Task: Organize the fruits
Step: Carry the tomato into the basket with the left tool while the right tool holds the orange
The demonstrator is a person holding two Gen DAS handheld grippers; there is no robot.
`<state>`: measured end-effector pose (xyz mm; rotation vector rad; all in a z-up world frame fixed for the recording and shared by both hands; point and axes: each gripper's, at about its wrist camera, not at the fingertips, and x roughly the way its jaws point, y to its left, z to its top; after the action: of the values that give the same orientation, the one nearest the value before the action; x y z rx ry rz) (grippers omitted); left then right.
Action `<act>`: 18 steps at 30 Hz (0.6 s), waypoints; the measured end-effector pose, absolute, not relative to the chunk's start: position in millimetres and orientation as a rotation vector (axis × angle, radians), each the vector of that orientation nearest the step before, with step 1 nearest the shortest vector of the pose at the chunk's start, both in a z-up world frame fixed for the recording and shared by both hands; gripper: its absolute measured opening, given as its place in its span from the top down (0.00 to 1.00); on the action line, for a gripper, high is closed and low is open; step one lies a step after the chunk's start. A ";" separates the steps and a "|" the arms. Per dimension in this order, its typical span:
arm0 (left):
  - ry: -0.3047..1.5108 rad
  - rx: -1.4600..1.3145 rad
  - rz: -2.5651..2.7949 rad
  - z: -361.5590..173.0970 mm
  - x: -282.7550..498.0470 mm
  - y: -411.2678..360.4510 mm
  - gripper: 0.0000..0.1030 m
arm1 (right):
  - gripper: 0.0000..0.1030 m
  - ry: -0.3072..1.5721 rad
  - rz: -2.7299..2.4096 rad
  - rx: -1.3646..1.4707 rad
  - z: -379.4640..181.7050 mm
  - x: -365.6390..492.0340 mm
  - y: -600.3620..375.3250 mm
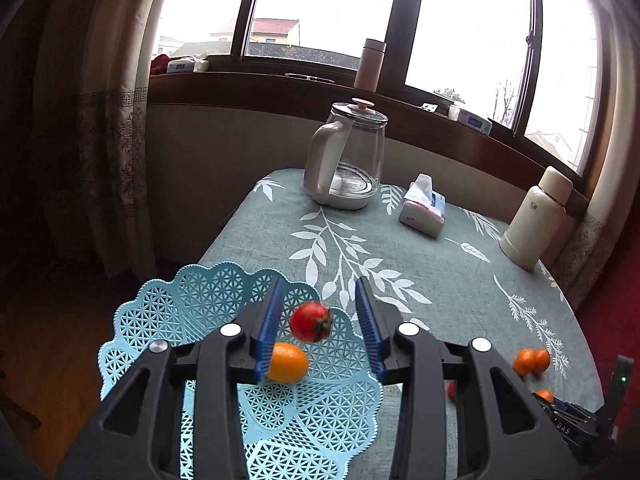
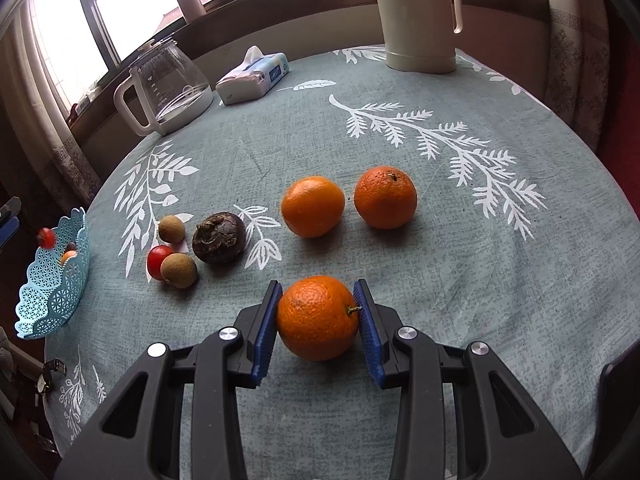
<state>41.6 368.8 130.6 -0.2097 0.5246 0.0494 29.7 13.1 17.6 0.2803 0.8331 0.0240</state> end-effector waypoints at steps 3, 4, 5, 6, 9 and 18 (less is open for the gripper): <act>0.508 -0.225 0.061 135.2 38.7 373.9 0.32 | 0.64 0.833 0.034 0.278 18.9 29.1 17.0; 0.503 -0.230 0.065 136.4 37.9 375.7 0.29 | 0.64 0.833 0.037 0.281 19.4 28.8 17.9; 0.496 -0.236 0.069 138.1 36.8 377.7 0.26 | 0.64 0.833 0.042 0.286 20.0 28.4 18.3; 0.490 -0.241 0.072 139.4 35.7 379.2 0.25 | 0.64 0.834 0.049 0.293 20.9 28.2 18.6; 0.480 -0.253 0.077 143.1 33.7 384.2 0.20 | 0.64 0.832 0.072 0.313 24.9 27.3 19.5; 0.453 -0.301 0.101 149.7 28.7 401.7 0.12 | 0.64 0.798 0.115 0.304 37.8 20.1 29.4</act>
<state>28.7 401.7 149.7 -0.3005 0.4529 0.1007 20.1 29.4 37.8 0.3044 0.7985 0.1148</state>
